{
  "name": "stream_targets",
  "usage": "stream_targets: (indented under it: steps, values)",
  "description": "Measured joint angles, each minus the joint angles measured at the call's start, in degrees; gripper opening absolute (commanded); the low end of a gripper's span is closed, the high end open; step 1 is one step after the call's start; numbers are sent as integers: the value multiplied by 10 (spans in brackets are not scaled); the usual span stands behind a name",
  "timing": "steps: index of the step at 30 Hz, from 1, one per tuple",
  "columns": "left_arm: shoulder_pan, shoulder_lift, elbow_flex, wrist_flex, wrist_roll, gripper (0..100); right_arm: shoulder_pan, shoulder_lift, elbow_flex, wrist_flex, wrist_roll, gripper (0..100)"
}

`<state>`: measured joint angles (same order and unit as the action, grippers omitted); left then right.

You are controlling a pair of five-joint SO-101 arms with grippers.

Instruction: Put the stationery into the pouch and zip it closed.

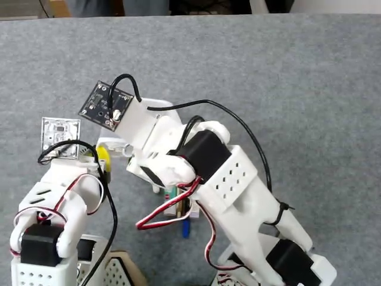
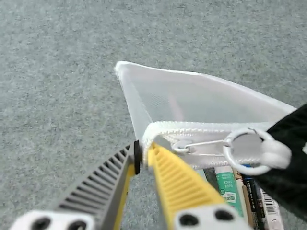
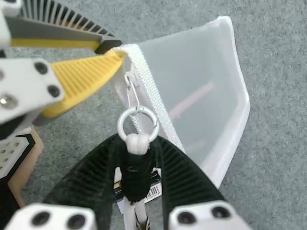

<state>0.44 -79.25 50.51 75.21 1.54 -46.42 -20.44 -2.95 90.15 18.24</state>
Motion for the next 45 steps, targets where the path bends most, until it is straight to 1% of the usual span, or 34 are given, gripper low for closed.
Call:
stream_targets:
  steps: [9, 17, 27, 37, 45]
  values:
    - [2, 0, 1, 0, 0, 28, 4, 0, 0, 5, 0, 13]
    - [2, 1, 1, 0, 0, 28, 62, 0, -1, 18, 0, 12]
    - [2, 1, 1, 0, 0, 28, 82, 0, -4, 47, 0, 12]
    - [2, 1, 1, 0, 1, 28, 154, -1, -4, 56, 0, 12]
    - [2, 1, 1, 0, 2, 28, 176, -1, -4, 56, 0, 12]
